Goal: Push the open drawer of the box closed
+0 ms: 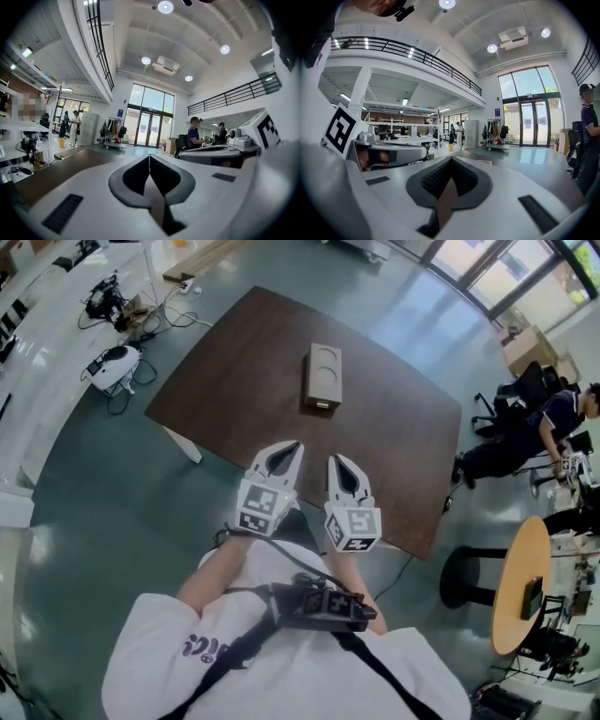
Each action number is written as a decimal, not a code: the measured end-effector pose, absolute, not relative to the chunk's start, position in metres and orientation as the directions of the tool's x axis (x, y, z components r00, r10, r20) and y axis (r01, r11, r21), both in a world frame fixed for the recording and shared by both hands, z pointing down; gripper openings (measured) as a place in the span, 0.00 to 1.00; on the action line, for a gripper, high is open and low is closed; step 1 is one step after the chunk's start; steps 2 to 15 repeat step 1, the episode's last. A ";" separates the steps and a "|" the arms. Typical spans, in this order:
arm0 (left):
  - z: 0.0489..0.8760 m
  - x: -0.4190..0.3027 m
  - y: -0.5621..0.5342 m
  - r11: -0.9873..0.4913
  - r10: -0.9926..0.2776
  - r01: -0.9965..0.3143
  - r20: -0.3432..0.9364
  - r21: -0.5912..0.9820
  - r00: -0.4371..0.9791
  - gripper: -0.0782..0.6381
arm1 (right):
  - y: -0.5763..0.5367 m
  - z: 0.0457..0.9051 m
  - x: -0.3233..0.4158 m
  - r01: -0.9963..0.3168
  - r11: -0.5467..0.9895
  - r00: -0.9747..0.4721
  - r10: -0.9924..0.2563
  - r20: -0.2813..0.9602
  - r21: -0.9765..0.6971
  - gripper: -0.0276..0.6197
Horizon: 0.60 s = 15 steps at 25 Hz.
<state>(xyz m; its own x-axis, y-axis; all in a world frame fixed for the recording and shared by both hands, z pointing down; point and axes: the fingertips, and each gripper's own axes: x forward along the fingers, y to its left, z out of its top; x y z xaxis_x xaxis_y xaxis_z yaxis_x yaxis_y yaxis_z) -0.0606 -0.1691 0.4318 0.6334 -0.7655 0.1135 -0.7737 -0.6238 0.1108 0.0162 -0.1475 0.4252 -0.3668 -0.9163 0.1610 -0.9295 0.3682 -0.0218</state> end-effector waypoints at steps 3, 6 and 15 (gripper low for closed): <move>0.434 -0.062 -0.169 -0.625 -0.763 -0.772 0.120 0.112 0.635 0.12 | -0.146 0.428 0.016 -0.931 0.364 -0.363 -0.917 0.166 -0.025 0.05; 0.434 -0.062 -0.169 -0.625 -0.763 -0.772 0.120 0.112 0.635 0.12 | -0.146 0.428 0.016 -0.931 0.364 -0.363 -0.917 0.166 -0.025 0.05; 0.434 -0.062 -0.169 -0.625 -0.763 -0.772 0.120 0.112 0.635 0.12 | -0.146 0.428 0.016 -0.931 0.364 -0.363 -0.917 0.166 -0.025 0.05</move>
